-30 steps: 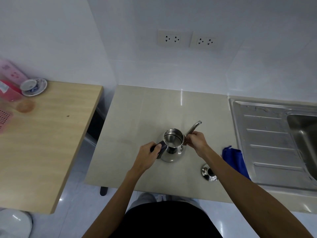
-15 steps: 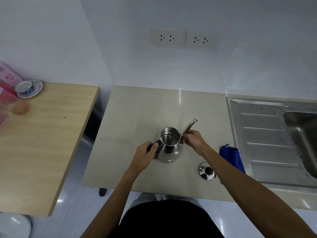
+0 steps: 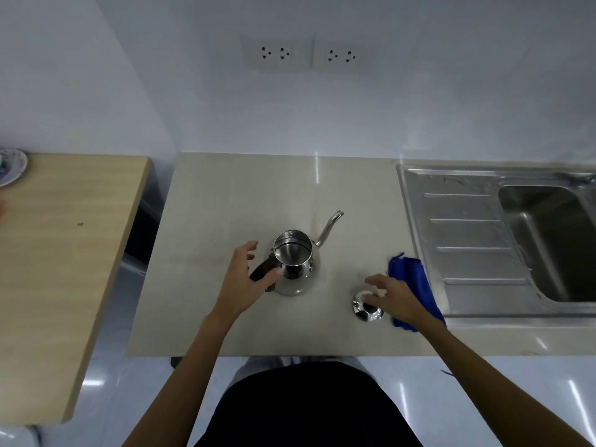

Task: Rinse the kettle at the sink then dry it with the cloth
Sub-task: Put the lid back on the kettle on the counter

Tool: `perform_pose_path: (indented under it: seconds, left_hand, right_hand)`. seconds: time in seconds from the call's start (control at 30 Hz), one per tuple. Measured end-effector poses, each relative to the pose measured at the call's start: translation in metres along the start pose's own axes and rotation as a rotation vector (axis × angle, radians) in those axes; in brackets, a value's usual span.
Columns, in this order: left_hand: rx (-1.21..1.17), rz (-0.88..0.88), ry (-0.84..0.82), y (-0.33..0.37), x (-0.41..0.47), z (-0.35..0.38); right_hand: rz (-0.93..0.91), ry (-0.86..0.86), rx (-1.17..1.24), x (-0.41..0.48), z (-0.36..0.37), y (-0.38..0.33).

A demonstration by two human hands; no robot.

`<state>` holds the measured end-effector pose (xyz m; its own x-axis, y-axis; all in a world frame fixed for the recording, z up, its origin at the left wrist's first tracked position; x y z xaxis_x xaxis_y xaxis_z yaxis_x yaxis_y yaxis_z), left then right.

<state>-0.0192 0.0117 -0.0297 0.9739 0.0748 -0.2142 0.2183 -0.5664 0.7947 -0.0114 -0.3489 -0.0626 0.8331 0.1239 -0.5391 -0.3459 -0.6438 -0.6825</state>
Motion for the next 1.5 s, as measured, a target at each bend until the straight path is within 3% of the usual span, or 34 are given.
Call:
perform_pose_path:
  seconds: [0.13, 0.33, 0.6, 0.93, 1.17, 1.5]
  left_hand:
    - [0.048, 0.041, -0.089, 0.001, 0.011, 0.007]
    - [0.031, 0.157, -0.079, 0.004, 0.017, 0.014]
    - [0.011, 0.169, -0.048, 0.005, 0.015, 0.016]
    - [0.034, 0.155, -0.045, 0.004, 0.016, 0.018]
    - [0.039, 0.142, -0.046, -0.001, 0.018, 0.020]
    - [0.025, 0.121, -0.039, 0.003, 0.017, 0.017]
  right_hand:
    - [-0.008, 0.039, -0.128, -0.018, 0.010, 0.027]
    - [-0.122, 0.176, -0.153, -0.022, 0.022, 0.034]
    - [-0.191, 0.146, -0.168, -0.020, 0.025, 0.027]
    - [-0.484, 0.090, 0.253, -0.035, -0.016, -0.106]
    - [-0.573, 0.042, 0.237, -0.010, -0.005, -0.166]
    - [-0.657, -0.057, 0.027, 0.028, 0.020, -0.199]
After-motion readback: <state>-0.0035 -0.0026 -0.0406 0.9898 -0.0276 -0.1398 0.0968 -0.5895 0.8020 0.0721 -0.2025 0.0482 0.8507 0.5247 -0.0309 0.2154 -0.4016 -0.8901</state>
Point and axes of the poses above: each hand's wrist, its own x-axis towards the middle knuckle, its own z-axis out of the palm, y = z × x, the point moved 1 cm from there along x, towards the middle knuckle, and after that the axes turned 11 degrees about x, right-handed, at the moved point
